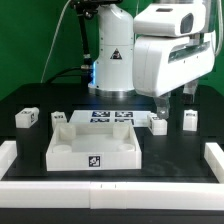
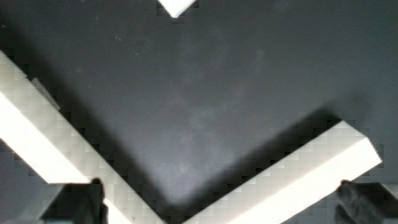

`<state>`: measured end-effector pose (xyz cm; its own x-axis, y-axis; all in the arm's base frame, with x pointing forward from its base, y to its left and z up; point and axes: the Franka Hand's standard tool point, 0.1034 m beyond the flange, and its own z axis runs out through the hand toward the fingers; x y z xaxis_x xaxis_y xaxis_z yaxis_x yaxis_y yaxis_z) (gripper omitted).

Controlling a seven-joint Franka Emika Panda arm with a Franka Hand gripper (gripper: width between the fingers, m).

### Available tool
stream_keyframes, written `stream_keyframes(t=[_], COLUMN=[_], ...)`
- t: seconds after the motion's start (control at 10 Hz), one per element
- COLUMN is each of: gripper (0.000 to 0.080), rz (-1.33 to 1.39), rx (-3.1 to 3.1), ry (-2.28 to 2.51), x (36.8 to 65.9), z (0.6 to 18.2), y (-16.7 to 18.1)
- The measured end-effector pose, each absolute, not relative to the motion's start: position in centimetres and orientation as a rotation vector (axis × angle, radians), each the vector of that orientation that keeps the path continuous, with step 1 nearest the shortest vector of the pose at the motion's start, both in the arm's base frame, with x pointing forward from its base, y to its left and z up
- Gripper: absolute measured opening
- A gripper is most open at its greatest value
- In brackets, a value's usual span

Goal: Assemble one leg

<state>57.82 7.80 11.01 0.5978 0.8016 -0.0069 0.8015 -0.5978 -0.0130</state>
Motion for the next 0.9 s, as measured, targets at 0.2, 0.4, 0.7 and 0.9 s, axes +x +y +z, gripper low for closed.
stream_keyframes(t=[0.2,0.4,0.7,0.9], gripper=[0.065,0.065,0.065,0.065], rz=[0.019,0.019,-0.04,-0.039], rx=[-2.8,-2.8,-2.735,-2.575], ry=[-1.405,-1.405,-1.567,-1.834], x=[57.8,57.8,55.0,52.7], z=[11.0,11.0,10.9,10.1], y=[7.8,7.8,7.2,5.3])
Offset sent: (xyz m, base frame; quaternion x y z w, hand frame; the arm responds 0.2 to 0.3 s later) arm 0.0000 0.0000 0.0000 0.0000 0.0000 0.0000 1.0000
